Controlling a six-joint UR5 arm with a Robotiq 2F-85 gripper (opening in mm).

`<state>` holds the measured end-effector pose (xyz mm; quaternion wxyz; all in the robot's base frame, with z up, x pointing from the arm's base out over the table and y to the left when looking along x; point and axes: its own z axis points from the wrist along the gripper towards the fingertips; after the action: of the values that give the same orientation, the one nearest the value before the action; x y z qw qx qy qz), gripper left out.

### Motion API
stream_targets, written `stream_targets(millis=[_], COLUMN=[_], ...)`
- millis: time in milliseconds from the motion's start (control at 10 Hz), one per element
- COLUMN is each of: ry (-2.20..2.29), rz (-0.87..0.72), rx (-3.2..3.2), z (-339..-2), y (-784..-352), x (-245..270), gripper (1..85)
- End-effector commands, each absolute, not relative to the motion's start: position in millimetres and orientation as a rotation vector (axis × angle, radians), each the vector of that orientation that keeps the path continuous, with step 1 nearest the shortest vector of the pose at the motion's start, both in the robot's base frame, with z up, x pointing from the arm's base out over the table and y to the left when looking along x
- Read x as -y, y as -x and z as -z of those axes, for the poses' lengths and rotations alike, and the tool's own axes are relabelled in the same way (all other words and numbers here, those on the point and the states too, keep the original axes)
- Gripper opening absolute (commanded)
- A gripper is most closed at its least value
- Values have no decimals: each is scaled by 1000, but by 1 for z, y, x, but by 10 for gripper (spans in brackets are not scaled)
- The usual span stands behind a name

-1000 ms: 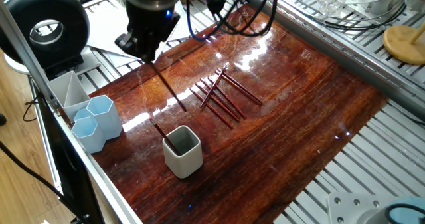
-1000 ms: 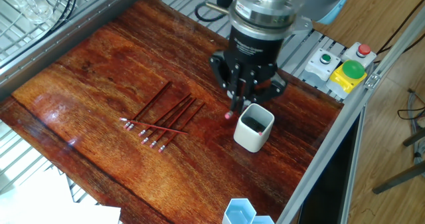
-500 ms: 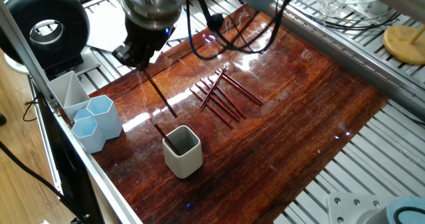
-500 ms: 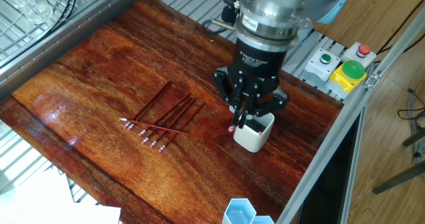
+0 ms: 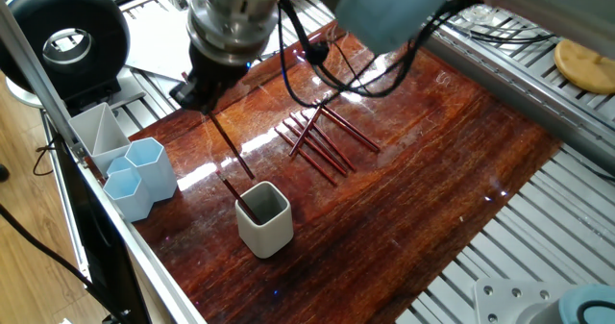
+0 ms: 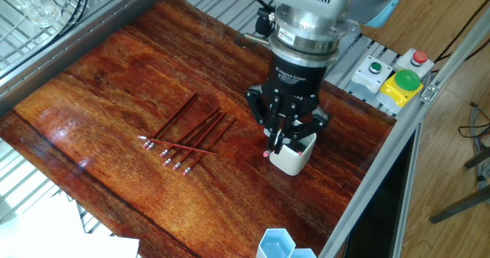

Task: Put the pen into the pen holder

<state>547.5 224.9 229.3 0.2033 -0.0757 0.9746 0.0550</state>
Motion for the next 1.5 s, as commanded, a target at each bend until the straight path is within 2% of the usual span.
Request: stream_targets(millis=[0,500,800,1000,1400], ry=[198,171,155,174,214], rz=[-170,-164,-139,-270,-230], rx=[-2710,-2725,-2850,-2862,-2782], z=[-217,-205,-211,-212,-235], y=[-544,-531,-520,-513,-499], x=[-224,-216,-217,-240,-240], gripper=[10,10,10,10,10])
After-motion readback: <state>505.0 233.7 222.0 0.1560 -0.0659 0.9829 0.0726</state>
